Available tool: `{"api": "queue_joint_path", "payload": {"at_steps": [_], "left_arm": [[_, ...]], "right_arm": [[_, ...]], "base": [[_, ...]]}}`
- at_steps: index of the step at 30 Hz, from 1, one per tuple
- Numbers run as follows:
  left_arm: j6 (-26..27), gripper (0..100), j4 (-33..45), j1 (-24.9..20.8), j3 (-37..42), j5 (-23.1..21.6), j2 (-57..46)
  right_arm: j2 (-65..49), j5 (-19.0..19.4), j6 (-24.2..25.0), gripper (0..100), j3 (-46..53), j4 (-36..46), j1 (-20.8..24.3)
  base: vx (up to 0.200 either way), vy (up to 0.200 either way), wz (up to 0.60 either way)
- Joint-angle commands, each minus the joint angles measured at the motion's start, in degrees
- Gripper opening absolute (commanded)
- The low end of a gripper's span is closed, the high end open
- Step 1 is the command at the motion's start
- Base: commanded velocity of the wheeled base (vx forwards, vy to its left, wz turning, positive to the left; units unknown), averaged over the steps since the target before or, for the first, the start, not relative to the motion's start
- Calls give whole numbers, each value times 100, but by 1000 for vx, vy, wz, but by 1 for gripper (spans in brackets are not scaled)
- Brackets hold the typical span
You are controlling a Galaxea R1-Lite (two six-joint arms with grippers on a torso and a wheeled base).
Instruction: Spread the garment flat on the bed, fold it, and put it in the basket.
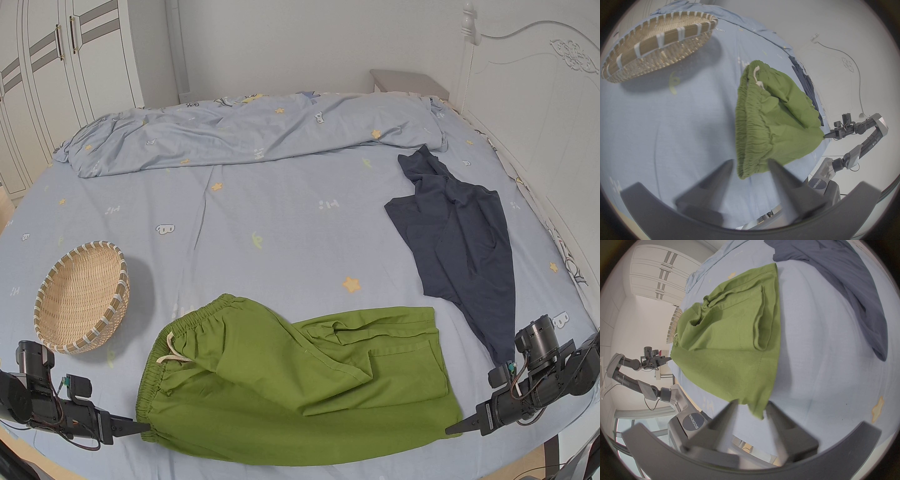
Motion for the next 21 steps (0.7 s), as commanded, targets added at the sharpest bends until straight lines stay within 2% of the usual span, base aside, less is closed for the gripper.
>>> {"api": "queue_joint_path", "payload": {"at_steps": [1,8,12,15,19,20,21], "left_arm": [[-7,100,5,-7,13,-29,15],[-51,100,5,151,13,-90,-302],[-315,100,102,300,-198,-337,-1154],[-1044,100,576,89,-682,-319,-1699],[-2670,100,1631,-517,-2106,50,-1963],[-2670,100,1631,-517,-2106,50,-1963],[-3356,100,1816,-877,-2765,428,-1857]], "right_arm": [[18,31,-10,100,23,-19,4],[-334,31,-1,100,5,-11,-57],[-764,14,34,100,-197,-2,-163],[-922,-4,78,100,-636,86,-198],[-905,-21,78,100,-1498,482,-347],[-905,-21,78,100,-1498,482,-347],[-905,-39,78,100,-2025,807,-356]], "base": [[0,0,0],[0,0,0],[0,0,0],[0,0,0],[0,0,0],[0,0,0],[0,0,0]]}}
